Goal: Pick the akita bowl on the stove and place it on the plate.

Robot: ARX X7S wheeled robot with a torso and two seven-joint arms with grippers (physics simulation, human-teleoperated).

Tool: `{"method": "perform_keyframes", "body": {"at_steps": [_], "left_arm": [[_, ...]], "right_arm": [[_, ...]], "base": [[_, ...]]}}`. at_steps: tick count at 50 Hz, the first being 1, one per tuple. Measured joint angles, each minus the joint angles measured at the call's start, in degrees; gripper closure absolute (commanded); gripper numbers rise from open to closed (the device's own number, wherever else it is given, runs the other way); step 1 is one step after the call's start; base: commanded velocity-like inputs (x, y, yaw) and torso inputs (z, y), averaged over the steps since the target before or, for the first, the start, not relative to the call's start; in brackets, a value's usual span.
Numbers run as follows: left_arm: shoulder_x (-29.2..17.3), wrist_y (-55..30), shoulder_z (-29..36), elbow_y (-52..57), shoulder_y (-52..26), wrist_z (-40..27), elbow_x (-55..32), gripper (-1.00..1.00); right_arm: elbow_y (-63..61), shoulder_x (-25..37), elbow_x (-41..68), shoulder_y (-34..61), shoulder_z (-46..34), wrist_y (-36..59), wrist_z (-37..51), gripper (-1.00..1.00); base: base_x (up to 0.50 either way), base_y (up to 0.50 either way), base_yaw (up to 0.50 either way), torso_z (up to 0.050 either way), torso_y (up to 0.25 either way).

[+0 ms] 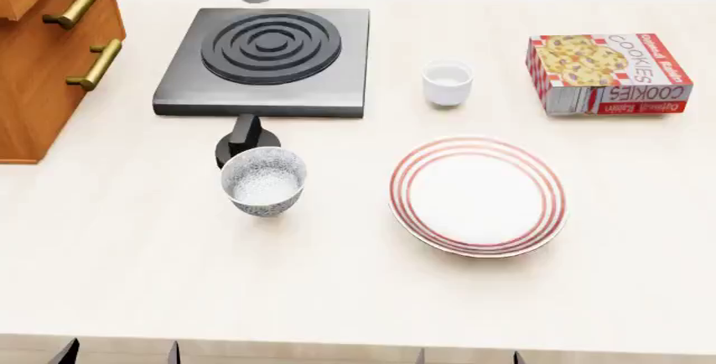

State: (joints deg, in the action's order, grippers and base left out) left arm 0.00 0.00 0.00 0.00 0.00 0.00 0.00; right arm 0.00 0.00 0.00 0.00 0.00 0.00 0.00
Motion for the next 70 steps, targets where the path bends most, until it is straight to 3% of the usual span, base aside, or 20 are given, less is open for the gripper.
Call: {"method": "perform_keyframes", "body": {"at_steps": [36,48,70], "left_arm": [[-3.85,-0.54,4.75,0.38,-0.30,-4.88,-3.02,-1.00],[-4.68,-0.41,5.75,0.25,-0.39,-5.92,-3.83,-1.00],[-6.05,-0.27,7.38,0.19,-0.51,-7.71,-5.01,-1.00]], "right_arm": [[-1.94,4.19,3.75,0.70,-5.11,3.46,3.94,-1.00],[-13.25,5.07,3.34,8.23,-8.29,19.20,4.99,-1.00],[-27.91,6.45,7.06,39.16,-4.75,58.04,6.68,-1.00]], "base": [[0.00,0.00,0.00,0.000,0.000],[0.00,0.00,0.00,0.000,0.000],[0.00,0.00,0.00,0.000,0.000]]}}
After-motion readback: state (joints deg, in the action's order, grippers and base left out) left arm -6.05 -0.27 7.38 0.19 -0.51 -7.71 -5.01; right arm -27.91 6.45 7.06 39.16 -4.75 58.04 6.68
